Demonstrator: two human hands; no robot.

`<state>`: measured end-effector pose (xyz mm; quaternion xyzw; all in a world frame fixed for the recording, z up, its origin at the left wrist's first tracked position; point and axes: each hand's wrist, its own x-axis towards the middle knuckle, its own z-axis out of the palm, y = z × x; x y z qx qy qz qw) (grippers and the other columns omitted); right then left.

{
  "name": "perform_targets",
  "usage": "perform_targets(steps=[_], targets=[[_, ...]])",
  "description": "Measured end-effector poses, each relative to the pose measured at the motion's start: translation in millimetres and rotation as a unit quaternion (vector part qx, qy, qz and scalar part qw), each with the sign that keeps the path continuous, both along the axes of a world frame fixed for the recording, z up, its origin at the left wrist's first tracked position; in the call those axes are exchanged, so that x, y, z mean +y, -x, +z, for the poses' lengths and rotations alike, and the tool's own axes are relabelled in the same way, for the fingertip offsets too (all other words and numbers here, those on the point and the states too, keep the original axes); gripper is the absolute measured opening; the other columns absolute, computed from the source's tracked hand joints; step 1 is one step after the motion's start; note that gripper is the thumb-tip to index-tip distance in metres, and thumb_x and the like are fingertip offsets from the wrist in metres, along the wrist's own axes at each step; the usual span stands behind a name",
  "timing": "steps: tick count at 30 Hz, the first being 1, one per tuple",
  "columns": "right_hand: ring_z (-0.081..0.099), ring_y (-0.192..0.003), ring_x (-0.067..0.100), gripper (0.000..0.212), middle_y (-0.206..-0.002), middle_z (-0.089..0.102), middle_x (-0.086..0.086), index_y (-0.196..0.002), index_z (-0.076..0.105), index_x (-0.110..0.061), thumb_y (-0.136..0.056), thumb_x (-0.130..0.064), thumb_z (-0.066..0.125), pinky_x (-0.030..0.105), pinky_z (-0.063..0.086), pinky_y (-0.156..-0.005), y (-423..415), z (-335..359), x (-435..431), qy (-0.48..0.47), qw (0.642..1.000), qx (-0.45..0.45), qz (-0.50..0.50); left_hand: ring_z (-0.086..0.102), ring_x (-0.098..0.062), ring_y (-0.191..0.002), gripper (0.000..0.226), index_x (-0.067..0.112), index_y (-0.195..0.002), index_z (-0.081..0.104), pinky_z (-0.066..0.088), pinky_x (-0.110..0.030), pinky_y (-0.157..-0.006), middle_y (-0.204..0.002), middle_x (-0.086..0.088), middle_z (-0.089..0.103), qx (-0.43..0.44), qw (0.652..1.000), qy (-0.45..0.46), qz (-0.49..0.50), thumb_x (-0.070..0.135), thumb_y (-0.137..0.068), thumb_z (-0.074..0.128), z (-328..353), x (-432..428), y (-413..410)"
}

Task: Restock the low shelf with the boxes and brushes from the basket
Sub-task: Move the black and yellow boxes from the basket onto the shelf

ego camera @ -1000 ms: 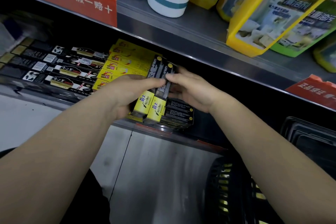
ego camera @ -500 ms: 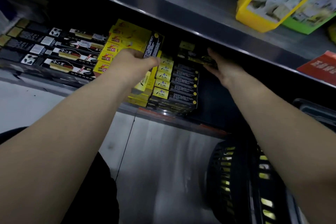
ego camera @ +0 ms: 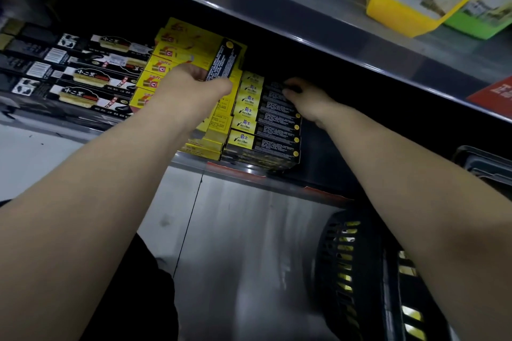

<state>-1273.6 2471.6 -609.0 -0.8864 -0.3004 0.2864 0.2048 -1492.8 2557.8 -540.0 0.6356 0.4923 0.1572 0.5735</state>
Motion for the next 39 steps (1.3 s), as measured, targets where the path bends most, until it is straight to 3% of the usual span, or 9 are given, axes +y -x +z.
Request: perform_targets(steps=[4, 7, 9, 11, 16, 21, 25, 28, 39], targets=[[0.043, -0.128, 0.025, 0.064, -0.147, 0.037, 0.008, -0.148, 0.021, -0.022, -0.094, -0.037, 0.051, 0.026, 0.036, -0.094, 6.0, 16.7, 0.8, 0.067, 0.990, -0.063, 0.107, 0.047, -0.008, -0.075, 0.052, 0.019, -0.130, 0.050, 0.037, -0.010, -0.035, -0.096, 0.006, 0.053, -0.002, 1.000, 0.017, -0.011, 0.029, -0.081, 0.066, 1.8, 0.6, 0.3], [0.031, -0.133, 0.007, 0.093, -0.149, 0.029, 0.000, -0.149, 0.015, -0.023, -0.078, -0.029, 0.075, 0.017, 0.026, -0.101, 21.5, 51.0, -0.9, -0.063, 0.978, 0.016, 0.199, 0.056, -0.009, -0.072, 0.055, 0.018, -0.124, 0.051, 0.047, -0.021, -0.046, -0.092, 0.006, 0.060, -0.006, 0.999, 0.018, -0.028, 0.027, -0.075, 0.074, 3.4, -0.5, -0.2], [0.034, -0.120, -0.017, 0.083, -0.135, 0.037, -0.008, -0.142, 0.030, -0.020, -0.074, -0.019, 0.078, 0.003, 0.025, -0.099, 34.9, 70.9, -1.9, -0.139, 0.950, 0.053, 0.273, 0.058, -0.005, -0.061, 0.053, 0.018, -0.119, 0.053, 0.048, -0.018, -0.045, -0.092, 0.005, 0.060, -0.021, 0.998, 0.027, -0.050, 0.025, -0.072, 0.078, 5.4, -2.5, -0.8], [0.046, -0.105, -0.013, 0.057, -0.117, 0.047, -0.009, -0.123, 0.051, -0.023, -0.074, -0.012, 0.077, -0.002, 0.030, -0.089, 42.4, 80.5, -1.3, -0.149, 0.936, 0.058, 0.314, 0.063, -0.007, -0.065, 0.049, 0.022, -0.113, 0.057, 0.050, -0.020, -0.051, -0.107, -0.001, 0.061, -0.027, 0.996, 0.028, -0.082, 0.026, -0.070, 0.080, 5.8, -5.3, -1.8], [0.053, -0.089, -0.006, 0.037, -0.096, 0.056, -0.019, -0.104, 0.056, -0.029, -0.076, -0.015, 0.075, 0.004, 0.039, -0.076, 24.5, 72.8, -10.2, -0.130, 0.968, 0.090, 0.193, 0.060, -0.011, -0.093, 0.045, 0.023, -0.110, 0.057, 0.049, -0.020, -0.073, -0.112, 0.001, 0.061, -0.053, 0.993, -0.047, -0.096, 0.033, -0.072, 0.078, 5.5, -5.9, -1.3], [0.045, -0.120, 0.013, 0.060, -0.134, 0.047, -0.005, -0.137, 0.040, -0.023, -0.085, -0.045, 0.062, 0.025, 0.035, -0.101, -16.0, 44.9, -25.0, -0.122, 0.992, -0.026, -0.023, 0.049, -0.016, -0.120, 0.069, 0.018, -0.136, 0.039, 0.035, -0.021, -0.087, -0.134, 0.002, 0.051, 0.041, 0.971, -0.156, -0.176, 0.035, -0.078, 0.072, -2.0, -6.2, 2.7], [0.040, -0.129, 0.026, 0.055, -0.144, 0.040, 0.009, -0.143, 0.032, -0.015, -0.095, -0.034, 0.050, 0.031, 0.032, -0.103, -23.9, 26.5, -11.2, -0.037, 0.992, -0.120, -0.006, 0.046, -0.019, -0.124, 0.062, 0.021, -0.137, 0.041, 0.030, -0.020, -0.084, -0.141, 0.000, 0.046, 0.100, 0.948, -0.180, -0.242, 0.032, -0.082, 0.067, -5.1, -8.5, 1.2], [0.042, -0.126, 0.026, 0.046, -0.143, 0.040, 0.011, -0.143, 0.033, -0.016, -0.099, -0.020, 0.044, 0.024, 0.033, -0.091, -18.5, 12.1, 6.1, 0.030, 0.994, -0.089, 0.058, 0.045, -0.021, -0.124, 0.058, 0.022, -0.136, 0.042, 0.031, -0.022, -0.084, -0.142, -0.003, 0.043, 0.135, 0.935, -0.167, -0.282, 0.035, -0.084, 0.065, -7.4, -9.7, 0.7], [0.027, -0.139, 0.027, 0.050, -0.156, 0.018, 0.010, -0.150, 0.016, -0.019, -0.103, -0.022, 0.033, 0.025, 0.027, -0.103, -14.2, 5.4, 17.6, 0.081, 0.991, -0.046, 0.100, 0.044, -0.020, -0.123, 0.055, 0.024, -0.137, 0.041, 0.028, -0.020, -0.080, -0.144, -0.002, 0.041, 0.164, 0.922, -0.175, -0.304, 0.036, -0.087, 0.060, -3.6, -11.3, 1.3]])
